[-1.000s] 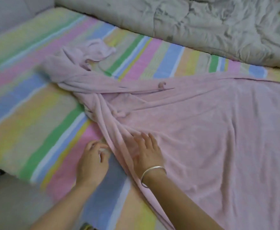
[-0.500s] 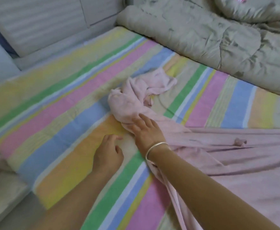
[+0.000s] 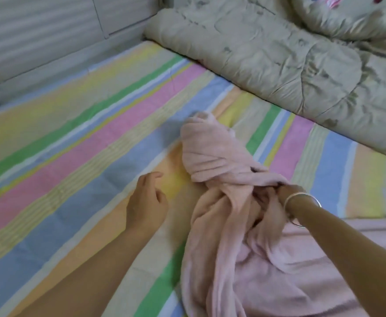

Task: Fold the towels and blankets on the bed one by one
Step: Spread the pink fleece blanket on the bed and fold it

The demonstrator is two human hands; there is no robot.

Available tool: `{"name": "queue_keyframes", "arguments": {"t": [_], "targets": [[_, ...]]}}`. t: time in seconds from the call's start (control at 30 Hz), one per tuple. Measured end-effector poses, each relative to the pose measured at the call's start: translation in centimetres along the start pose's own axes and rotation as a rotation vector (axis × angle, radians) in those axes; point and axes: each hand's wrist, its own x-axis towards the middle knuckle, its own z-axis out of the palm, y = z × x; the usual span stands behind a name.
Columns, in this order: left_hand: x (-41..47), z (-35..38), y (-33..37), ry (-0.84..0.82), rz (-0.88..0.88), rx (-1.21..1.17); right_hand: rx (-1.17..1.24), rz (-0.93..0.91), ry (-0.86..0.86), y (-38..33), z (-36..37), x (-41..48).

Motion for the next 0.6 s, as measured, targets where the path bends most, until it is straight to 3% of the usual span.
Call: {"name": "queue_keyframes", "arguments": {"t": [0.07, 0.17, 0.23, 0.3, 0.37, 0.47, 0.6], "targets": [[1.1, 1.3, 1.1, -0.030, -0.002, -0.005, -0.313, 0.072, 0.007, 3.2, -1.3, 1.3], [2.4, 3.6, 2.4, -0.084, -0.014, -0.022, -0.395, 0.055, 0.121, 5.3, -1.0, 2.0], [3.7, 5.5, 3.0, -0.152, -0.042, -0.039, -0.438, -0.159, 0.267, 4.6, -0.6, 2.1], [4.8, 7.1, 3.6, -0.258, -0.084, -0.012, -0.457, -0.484, 0.413, 3.0, 0.3, 2.2], [5.7, 8.5, 3.9, -0.377, -0.127, -0.036, -0.463, -0.671, 0.395, 0.7, 1.2, 1.7], [6.7, 10.4, 3.9, -0.472, -0.224, -0.200, -0.527, -0.629, 0.252, -2.6, 3.1, 0.8], [8.7, 10.7, 4.4, -0.597, -0.282, -0.409, -0.407, -0.323, 0.235, -5.7, 4.9, 1.0]]}}
